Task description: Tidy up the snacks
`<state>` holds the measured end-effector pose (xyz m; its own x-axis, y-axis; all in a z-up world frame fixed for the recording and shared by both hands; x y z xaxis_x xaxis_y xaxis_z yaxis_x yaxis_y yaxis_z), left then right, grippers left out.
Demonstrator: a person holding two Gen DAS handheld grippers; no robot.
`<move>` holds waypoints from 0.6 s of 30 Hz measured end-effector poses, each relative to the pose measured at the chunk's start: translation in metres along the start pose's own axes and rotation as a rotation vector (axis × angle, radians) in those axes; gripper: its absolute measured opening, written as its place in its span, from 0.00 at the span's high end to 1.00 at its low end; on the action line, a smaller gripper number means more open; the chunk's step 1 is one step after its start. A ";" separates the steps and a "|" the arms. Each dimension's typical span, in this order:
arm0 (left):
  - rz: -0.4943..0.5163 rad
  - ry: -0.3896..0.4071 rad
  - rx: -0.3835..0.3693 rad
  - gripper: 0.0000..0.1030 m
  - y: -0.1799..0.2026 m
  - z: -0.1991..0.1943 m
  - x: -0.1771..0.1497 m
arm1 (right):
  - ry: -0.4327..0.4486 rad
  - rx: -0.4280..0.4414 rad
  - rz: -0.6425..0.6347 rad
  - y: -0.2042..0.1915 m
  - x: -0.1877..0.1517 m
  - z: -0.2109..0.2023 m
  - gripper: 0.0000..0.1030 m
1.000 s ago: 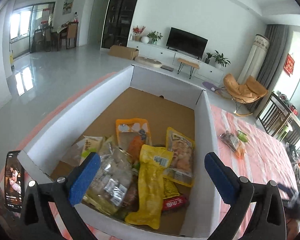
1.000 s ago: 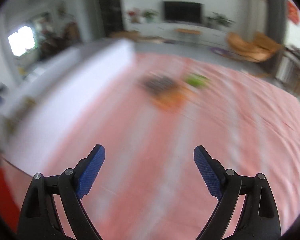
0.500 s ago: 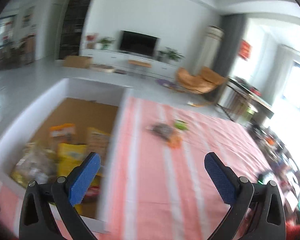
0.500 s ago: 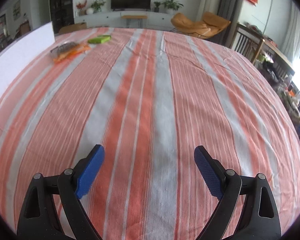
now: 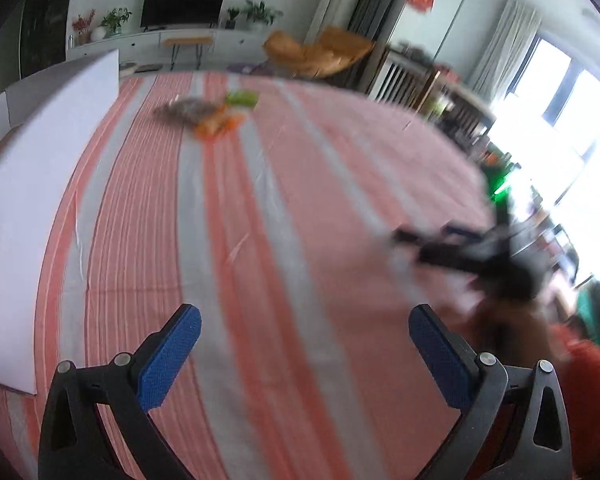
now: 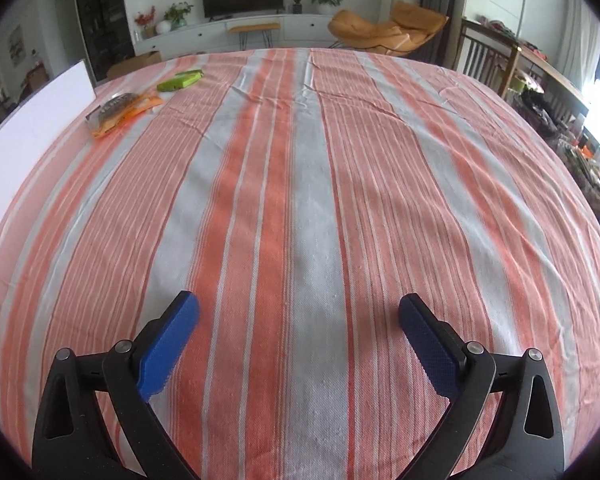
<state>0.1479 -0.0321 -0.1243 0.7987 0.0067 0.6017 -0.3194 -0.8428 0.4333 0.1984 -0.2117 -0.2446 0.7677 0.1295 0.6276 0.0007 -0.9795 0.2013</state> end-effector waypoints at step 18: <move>0.013 -0.006 0.097 0.00 -0.051 0.016 -0.023 | -0.001 -0.007 0.006 0.003 -0.001 0.000 0.02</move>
<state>0.1543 0.0014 -0.1708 0.7980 -0.0073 0.6026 -0.2788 -0.8910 0.3584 0.1979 -0.2153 -0.2449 0.7685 0.1234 0.6279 -0.0082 -0.9793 0.2024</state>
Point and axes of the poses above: each gripper's, at about its wrist camera, not at the fingertips, and z roughly the way its jaws point, y to its right, x to its top, the point moved 9 cm from there along z, roughly the way its jaws point, and after that the axes turned 14 degrees about -x, right-handed, at the moved point
